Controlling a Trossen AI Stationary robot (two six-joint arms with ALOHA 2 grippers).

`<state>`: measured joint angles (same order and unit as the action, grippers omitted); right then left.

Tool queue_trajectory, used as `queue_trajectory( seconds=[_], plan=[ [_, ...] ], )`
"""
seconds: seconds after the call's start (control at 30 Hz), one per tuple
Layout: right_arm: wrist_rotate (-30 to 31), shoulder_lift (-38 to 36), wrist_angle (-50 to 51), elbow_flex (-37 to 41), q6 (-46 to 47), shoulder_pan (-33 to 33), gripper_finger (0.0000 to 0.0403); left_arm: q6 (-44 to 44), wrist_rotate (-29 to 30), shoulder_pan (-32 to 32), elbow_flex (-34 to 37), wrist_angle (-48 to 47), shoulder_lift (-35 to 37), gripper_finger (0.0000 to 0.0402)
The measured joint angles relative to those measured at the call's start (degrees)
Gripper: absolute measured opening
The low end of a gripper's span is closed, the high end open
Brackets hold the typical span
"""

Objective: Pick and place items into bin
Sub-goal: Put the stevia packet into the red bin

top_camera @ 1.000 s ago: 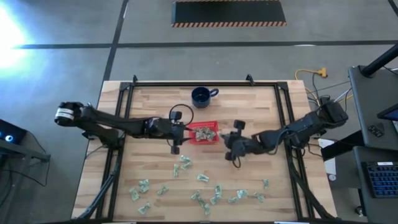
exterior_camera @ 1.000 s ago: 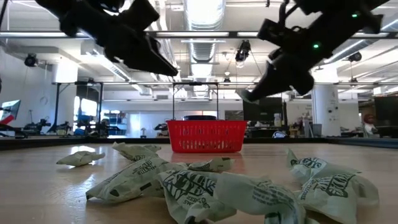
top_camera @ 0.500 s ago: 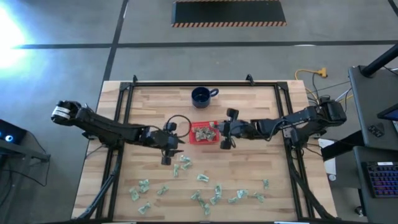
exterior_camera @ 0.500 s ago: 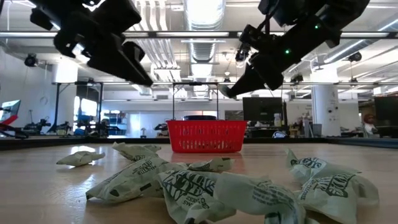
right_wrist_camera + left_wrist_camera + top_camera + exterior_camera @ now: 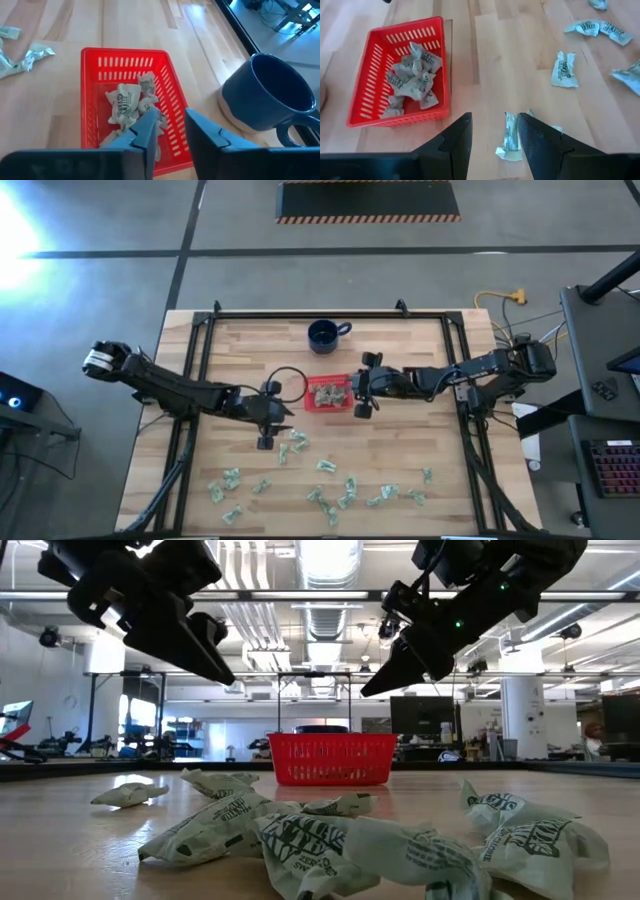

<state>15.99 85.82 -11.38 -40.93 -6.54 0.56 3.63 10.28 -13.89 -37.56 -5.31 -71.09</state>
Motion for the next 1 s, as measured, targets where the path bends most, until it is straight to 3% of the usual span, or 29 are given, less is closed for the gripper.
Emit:
queue_trajectory(
  seconds=[0.33,0.63,1.0],
  plan=[
    [-0.23,0.00,0.07,0.00,-4.66,-2.35,0.0130,3.59,-2.77,-2.29,0.55,1.93,-5.42,0.0146],
    [-2.12,0.00,0.12,0.00,-6.11,-3.33,0.0119,3.53,-0.26,-2.39,-0.17,6.11,-15.72,0.0146],
    [-2.60,-0.20,0.42,0.00,-6.14,-3.32,0.0104,3.51,0.70,-2.32,-0.28,7.01,-19.48,0.0146]
  ],
)
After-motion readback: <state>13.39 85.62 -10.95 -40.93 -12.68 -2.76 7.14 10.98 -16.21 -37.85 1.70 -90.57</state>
